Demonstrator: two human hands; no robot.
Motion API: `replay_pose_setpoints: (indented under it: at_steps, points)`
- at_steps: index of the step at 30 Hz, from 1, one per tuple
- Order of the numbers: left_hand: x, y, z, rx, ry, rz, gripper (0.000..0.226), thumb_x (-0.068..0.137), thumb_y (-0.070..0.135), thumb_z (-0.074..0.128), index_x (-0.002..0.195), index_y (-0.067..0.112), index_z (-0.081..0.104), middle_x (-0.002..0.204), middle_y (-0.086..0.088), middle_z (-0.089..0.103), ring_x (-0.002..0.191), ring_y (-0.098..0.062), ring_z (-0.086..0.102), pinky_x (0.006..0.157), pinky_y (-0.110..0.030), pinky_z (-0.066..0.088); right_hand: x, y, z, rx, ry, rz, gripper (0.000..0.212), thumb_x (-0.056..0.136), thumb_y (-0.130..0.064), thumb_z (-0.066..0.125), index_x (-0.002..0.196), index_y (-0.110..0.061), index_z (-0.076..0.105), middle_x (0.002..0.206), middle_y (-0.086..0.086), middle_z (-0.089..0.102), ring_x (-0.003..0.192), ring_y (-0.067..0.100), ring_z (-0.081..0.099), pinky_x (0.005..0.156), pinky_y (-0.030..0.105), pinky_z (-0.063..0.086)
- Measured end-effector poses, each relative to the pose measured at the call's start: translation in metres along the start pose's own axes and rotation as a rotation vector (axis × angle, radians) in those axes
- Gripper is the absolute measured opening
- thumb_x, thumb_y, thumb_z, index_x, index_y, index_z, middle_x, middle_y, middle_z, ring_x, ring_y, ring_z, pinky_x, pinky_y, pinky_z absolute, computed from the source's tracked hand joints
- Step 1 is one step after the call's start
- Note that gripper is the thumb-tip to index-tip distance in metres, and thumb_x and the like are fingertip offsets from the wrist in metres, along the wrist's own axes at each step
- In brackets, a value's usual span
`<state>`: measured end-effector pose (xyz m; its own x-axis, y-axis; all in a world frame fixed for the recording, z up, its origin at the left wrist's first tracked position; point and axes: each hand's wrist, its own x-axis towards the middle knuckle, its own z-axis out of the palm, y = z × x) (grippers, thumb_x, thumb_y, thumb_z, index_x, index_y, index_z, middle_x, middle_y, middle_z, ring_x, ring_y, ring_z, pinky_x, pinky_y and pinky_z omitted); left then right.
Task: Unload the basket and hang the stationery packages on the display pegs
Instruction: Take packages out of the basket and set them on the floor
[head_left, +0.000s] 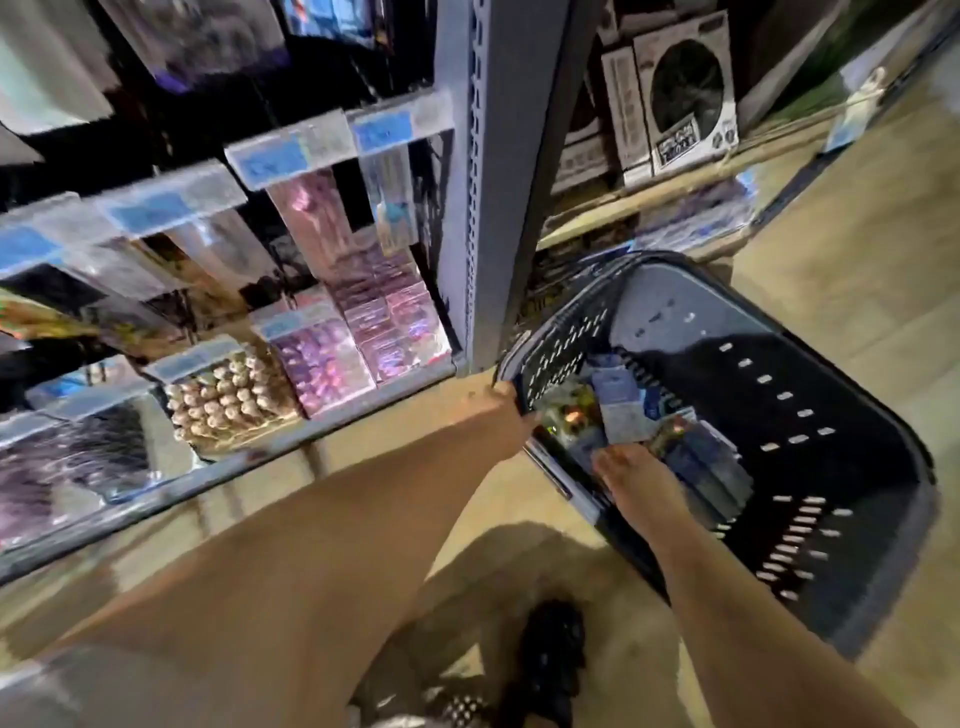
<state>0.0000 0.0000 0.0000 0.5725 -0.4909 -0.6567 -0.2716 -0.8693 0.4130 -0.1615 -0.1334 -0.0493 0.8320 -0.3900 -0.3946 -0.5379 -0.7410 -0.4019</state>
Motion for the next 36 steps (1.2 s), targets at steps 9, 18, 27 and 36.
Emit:
replay_pose_setpoints:
  at_steps: [9, 18, 27, 36]
  points:
    - [0.074, -0.011, 0.044, 0.154, 0.431, 0.226, 0.068, 0.090, 0.040, 0.058, 0.147, 0.026, 0.023, 0.139, -0.004, 0.035, 0.129, -0.027, 0.033, 0.105, -0.043, 0.031, 0.054, 0.021, 0.041, 0.220, 0.135, 0.084, 0.030, 0.100, -0.041, 0.046, 0.106, -0.017, 0.063, 0.099, 0.007, 0.064, 0.098, 0.027, 0.061, 0.078, 0.031, 0.040]
    - [0.106, -0.030, 0.061, -0.266, 0.402, 0.427, 0.081, 0.088, 0.013, 0.056, 0.149, 0.045, 0.014, 0.151, 0.004, 0.033, 0.144, -0.019, 0.016, 0.118, -0.047, 0.012, 0.115, 0.037, 0.052, 0.331, 0.037, 0.083, 0.037, 0.099, -0.045, 0.041, 0.106, -0.016, 0.061, 0.102, 0.009, 0.067, 0.104, 0.033, 0.062, 0.090, 0.039, 0.048]
    - [0.144, -0.059, 0.034, -0.555, 0.372, 0.543, 0.077, 0.070, 0.015, 0.048, 0.140, 0.044, 0.037, 0.116, -0.006, 0.060, 0.103, -0.031, 0.062, 0.081, -0.049, 0.059, 0.154, 0.014, 0.037, 0.052, -0.026, 0.008, 0.047, 0.098, -0.055, 0.037, 0.106, -0.017, 0.063, 0.093, 0.004, 0.065, 0.091, 0.024, 0.060, 0.090, 0.038, 0.048]
    - [0.124, -0.102, 0.039, -0.594, 0.445, 0.733, 0.080, 0.081, -0.010, 0.047, 0.115, 0.062, 0.049, 0.107, 0.019, 0.063, 0.103, -0.010, 0.060, 0.085, -0.024, 0.050, 0.136, 0.002, 0.052, 0.057, 0.095, 0.016, 0.037, 0.096, -0.062, 0.038, 0.096, -0.030, 0.058, 0.097, 0.001, 0.067, 0.102, 0.020, 0.061, 0.093, 0.035, 0.044]
